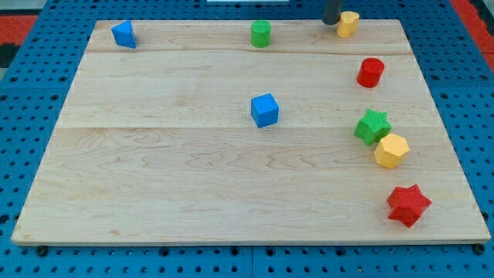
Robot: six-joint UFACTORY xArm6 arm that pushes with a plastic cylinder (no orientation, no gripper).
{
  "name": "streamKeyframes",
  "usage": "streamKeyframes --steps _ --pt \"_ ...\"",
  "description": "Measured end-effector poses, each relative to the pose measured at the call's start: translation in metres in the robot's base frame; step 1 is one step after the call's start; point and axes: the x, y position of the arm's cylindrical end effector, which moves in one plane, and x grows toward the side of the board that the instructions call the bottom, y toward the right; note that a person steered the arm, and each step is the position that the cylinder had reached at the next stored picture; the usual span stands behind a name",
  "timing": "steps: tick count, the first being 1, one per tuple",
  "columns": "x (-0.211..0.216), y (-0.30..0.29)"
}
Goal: Touch the bottom of green circle
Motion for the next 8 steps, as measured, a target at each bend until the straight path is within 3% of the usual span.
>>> streamKeyframes --steps 1,2,3,5,7,8 --pt "0.030 -0.022" --pt "0.097 -0.041" --pt "0.103 -0.083" --pt "0.052 -0.106" --pt "0.084 -0.125" --pt "0.062 -0.141"
